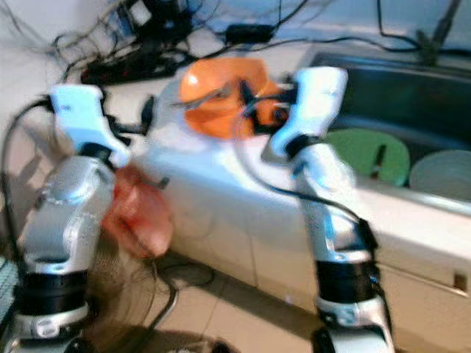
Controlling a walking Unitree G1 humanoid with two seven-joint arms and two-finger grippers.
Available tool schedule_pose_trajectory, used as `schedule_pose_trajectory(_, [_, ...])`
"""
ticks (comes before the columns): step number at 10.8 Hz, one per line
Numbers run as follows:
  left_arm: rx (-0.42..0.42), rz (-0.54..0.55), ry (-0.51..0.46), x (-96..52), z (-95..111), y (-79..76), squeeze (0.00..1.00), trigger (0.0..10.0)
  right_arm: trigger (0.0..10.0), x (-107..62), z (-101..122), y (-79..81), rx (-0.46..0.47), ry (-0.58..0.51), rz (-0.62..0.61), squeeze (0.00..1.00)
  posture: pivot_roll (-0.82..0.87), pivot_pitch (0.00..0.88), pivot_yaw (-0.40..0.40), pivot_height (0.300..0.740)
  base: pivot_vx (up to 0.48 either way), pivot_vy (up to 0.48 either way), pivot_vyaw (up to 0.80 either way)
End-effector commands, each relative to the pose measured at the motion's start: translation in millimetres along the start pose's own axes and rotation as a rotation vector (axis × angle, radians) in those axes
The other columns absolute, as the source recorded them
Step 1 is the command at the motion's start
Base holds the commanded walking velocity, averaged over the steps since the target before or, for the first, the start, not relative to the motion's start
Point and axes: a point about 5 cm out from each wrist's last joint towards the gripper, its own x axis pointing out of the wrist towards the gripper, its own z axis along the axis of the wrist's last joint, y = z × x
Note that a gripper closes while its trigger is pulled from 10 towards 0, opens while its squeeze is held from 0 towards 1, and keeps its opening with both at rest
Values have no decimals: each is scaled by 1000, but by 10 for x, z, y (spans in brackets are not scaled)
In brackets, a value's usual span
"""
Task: Kitchen organization
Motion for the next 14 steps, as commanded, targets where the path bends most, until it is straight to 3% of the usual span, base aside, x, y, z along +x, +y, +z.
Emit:
schedule_pose_trajectory(1, [-2,-27,0,-2,12,-55,0,10000,10000,-6,69,-80,-23,-31,-42,0,146,78,115,740,398,266,0])
schedule_pose_trajectory(6, [-31,-42,2,-16,10,-94,0,10000,10000,7,70,-92,-29,-36,-60,0,150,77,114,740,79,55,0])
schedule_pose_trajectory(11, [-45,-50,9,-12,5,-110,0,10000,10000,5,64,-94,-28,-33,-65,0,147,78,119,740,0,0,-698])
schedule_pose_trajectory(14, [-38,-42,-2,-4,24,-83,0,10000,10000,3,67,-99,-37,-40,-64,0,146,75,117,740,0,0,0])
